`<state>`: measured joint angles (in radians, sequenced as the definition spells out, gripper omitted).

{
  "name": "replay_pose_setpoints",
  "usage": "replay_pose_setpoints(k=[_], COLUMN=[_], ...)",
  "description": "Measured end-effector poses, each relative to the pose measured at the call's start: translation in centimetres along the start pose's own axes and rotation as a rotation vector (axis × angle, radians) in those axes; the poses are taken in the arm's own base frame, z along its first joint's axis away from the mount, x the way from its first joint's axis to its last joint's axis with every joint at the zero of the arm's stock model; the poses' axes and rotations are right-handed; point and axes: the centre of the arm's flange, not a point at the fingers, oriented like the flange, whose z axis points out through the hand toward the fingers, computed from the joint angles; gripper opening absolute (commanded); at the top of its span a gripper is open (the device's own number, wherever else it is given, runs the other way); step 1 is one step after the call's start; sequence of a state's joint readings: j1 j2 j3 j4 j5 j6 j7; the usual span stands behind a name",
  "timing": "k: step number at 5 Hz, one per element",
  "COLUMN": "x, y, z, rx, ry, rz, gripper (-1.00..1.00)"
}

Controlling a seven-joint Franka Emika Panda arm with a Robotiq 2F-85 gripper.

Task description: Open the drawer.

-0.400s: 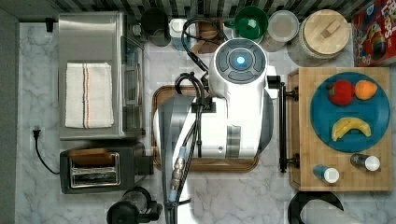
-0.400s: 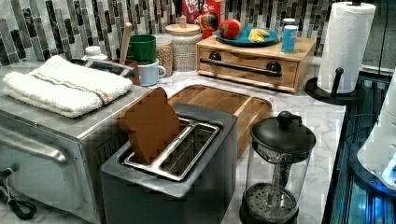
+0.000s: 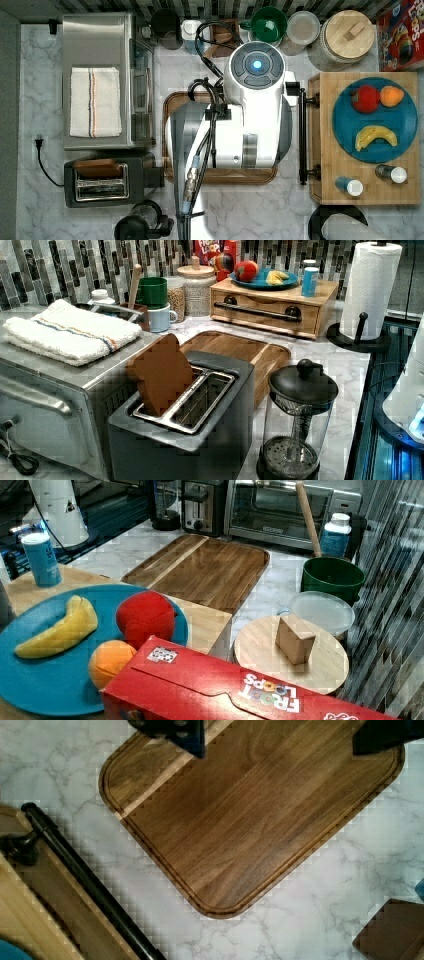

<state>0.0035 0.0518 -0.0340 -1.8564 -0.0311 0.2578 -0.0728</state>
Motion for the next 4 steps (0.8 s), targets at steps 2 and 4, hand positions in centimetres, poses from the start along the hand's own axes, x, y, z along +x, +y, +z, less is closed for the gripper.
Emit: replay_pose_setpoints(k=[2,4], x=[0.7,2.8], y=[0.4,3.2], z=[1.3,2.9], rx=[0.006,0.069], ry=[0.0,0.129], rz=[-0.118,-0.407], gripper=[1.0,1.0])
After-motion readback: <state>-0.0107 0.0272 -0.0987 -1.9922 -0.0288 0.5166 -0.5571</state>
